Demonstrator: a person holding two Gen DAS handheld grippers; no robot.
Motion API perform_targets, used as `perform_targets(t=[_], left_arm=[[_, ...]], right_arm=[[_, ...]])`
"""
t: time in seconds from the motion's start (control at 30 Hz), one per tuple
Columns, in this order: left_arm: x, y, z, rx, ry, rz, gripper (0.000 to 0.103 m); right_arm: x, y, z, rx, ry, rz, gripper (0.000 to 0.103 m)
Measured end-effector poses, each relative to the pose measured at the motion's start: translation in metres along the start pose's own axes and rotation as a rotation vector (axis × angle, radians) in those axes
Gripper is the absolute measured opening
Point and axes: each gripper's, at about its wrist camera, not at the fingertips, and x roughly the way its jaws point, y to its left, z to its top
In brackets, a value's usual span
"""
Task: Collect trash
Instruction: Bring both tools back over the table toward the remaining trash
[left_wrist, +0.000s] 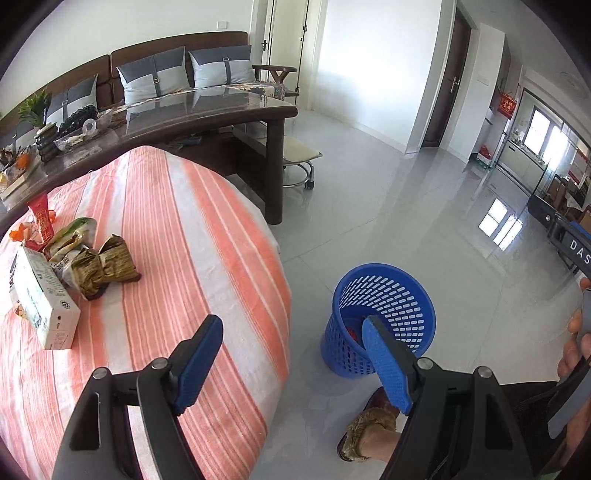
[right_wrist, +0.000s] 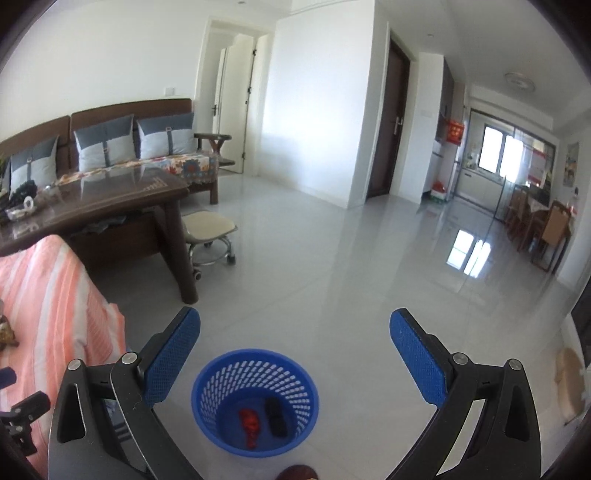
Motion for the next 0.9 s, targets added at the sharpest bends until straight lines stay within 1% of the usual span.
perform_targets(t=[0.17,0.27,0.5,0.9], left_arm=[[-0.007,0.011,-0.004,-0.010,0.000,0.008,0.080],[-0.011,0.016,-0.006,-0.023,-0.001,0.010,0.080],[-0.027,0.034,-0.006,-0.054,-0.022,0.020,0.080],[-0.053,0.065,-0.013,-0.115,-0.062,0.040,0.080]], right_arm=[[-0.009,0.001,0.008,-0.016,-0.013,-0.073,0.102],[-0.014,0.007,0.010,-0.036,-0.010,-0.088,0.102],[-0.032,0.021,0.015,-0.069,-0.028,-0.061,0.102],[-0.067,0.044,0.029,-0.096,-0.098,-0.015,0.102]])
